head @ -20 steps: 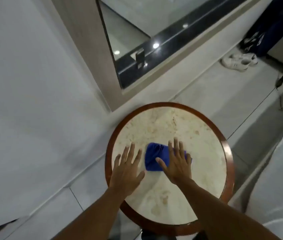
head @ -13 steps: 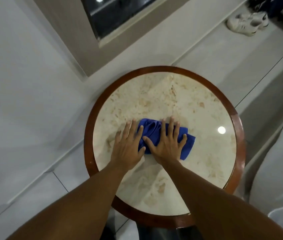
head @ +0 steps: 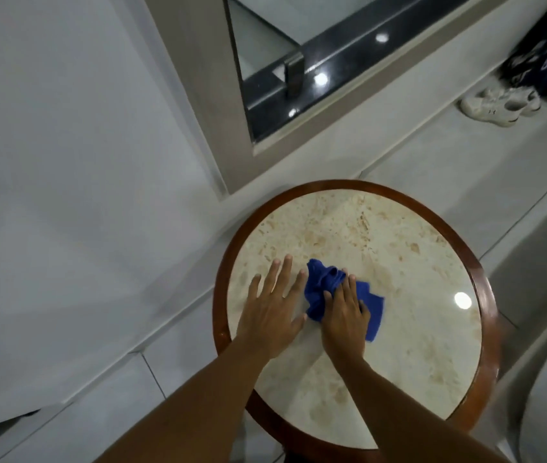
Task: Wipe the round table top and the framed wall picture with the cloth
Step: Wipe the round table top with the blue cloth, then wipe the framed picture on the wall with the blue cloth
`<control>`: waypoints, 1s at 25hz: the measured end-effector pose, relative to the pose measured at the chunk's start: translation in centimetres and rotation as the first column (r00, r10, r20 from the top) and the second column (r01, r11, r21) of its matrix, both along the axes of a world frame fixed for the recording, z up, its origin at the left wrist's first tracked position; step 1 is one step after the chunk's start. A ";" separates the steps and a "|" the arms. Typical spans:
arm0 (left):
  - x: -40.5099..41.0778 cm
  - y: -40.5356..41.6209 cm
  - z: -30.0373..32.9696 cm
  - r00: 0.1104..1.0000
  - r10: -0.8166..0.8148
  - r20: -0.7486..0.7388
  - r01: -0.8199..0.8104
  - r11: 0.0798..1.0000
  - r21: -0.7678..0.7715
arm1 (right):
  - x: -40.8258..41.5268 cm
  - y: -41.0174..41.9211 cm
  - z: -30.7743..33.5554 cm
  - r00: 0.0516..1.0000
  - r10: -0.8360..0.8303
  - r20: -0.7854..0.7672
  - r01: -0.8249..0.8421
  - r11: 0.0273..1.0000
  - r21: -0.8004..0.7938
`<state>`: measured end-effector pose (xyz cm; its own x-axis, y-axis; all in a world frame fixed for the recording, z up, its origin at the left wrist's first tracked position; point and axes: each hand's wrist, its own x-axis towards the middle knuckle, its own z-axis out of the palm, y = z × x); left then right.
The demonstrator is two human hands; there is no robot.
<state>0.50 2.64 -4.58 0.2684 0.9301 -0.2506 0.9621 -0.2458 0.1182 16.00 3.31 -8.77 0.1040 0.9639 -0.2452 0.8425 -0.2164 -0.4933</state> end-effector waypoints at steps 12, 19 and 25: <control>-15.6 -3.0 41.6 0.994 0.085 -0.074 -0.014 0.747 0.665 | -20.0 -1.3 42.8 0.669 0.252 -0.700 0.281 0.786 0.551; -26.5 -7.2 69.1 0.942 0.327 -0.069 -0.017 0.251 0.968 | -32.4 -0.9 70.6 0.524 0.714 -0.464 0.282 0.368 0.886; -34.9 -7.6 77.8 0.822 0.547 -0.157 0.011 0.260 0.965 | -38.4 2.6 76.4 0.826 0.561 -0.059 -0.076 0.213 0.974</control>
